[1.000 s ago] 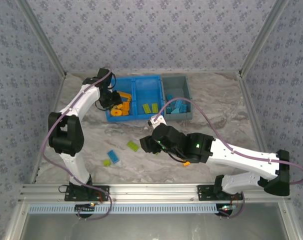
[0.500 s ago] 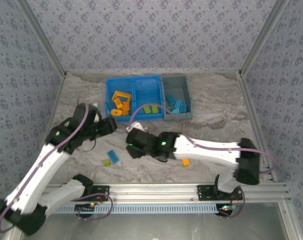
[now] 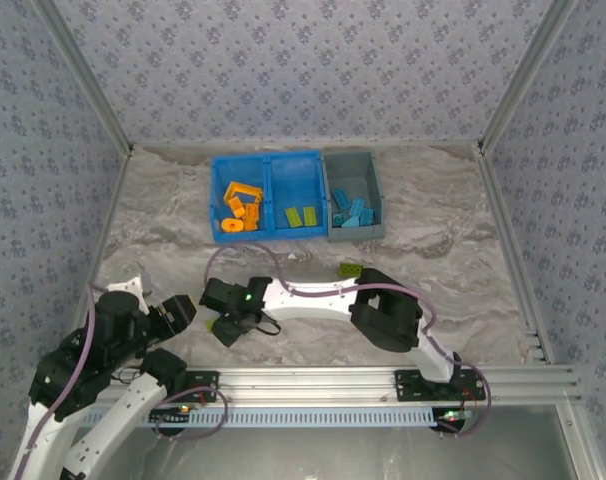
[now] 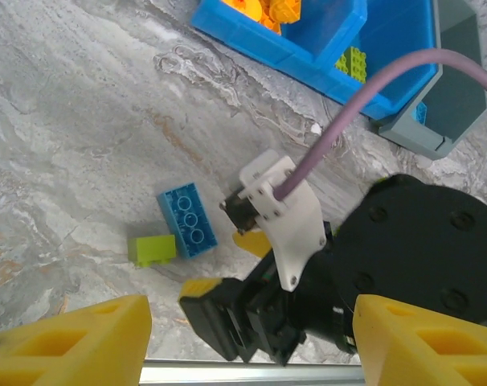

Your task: Sort the legos into containers by color

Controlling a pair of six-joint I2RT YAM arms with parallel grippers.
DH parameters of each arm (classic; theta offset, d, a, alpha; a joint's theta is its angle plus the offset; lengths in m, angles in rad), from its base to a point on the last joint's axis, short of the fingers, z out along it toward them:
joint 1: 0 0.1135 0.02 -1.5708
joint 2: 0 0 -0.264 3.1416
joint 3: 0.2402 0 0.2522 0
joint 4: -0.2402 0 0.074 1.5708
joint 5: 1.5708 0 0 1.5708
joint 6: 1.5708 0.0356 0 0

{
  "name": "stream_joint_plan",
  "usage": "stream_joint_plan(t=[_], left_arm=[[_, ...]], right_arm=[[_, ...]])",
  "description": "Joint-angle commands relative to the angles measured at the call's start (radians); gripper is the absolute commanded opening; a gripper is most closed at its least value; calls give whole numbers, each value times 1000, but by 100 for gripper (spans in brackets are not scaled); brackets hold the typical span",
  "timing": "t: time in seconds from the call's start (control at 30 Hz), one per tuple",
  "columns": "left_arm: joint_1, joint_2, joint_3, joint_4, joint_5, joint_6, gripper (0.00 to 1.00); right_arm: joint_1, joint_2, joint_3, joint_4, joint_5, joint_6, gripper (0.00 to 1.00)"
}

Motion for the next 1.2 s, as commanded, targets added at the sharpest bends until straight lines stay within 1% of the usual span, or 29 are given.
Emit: stream_joint_plan(t=[0.0, 0.2, 0.33, 0.5, 0.6, 0.67, 0.7, 0.77, 0.83, 0.9, 1.0, 1.1, 1.17], left_arm=[[-5, 8, 2, -22, -15, -21, 67], [-4, 7, 6, -18, -3, -19, 67], [-4, -10, 16, -68, -46, -44, 67], [-4, -26, 16, -74, -52, -48, 67], [-5, -24, 9, -66, -43, -49, 67], [-5, -23, 4, -55, -37, -49, 67], [-5, -22, 2, -48, -31, -48, 67], [-5, -15, -5, -12, 0, -40, 68], [-5, 5, -20, 48, 54, -30, 69], [-5, 44, -32, 119, 111, -25, 70], [-5, 130, -39, 216, 159, -20, 71], [-6, 222, -42, 357, 203, -20, 72], [-22, 302, -36, 451, 218, -22, 72]], right_arm=[[-21, 47, 60, -58, -35, -2, 69], [-45, 91, 100, -44, -45, 6, 61], [-54, 129, 142, -56, -36, 18, 55], [-61, 157, 173, -66, -25, 27, 48], [-62, 155, 172, -68, -10, 29, 40], [-61, 135, 154, -58, 12, 33, 32], [-61, 118, 137, -52, 26, 35, 31], [-61, 45, 80, -24, 67, 45, 28], [-65, -47, 16, -15, 112, 60, 27], [-75, -154, -50, -16, 159, 78, 26], [-108, -322, -146, -30, 236, 101, 26], [-187, -474, -237, -75, 287, 121, 26], [-283, -560, -296, -96, 291, 124, 26]])
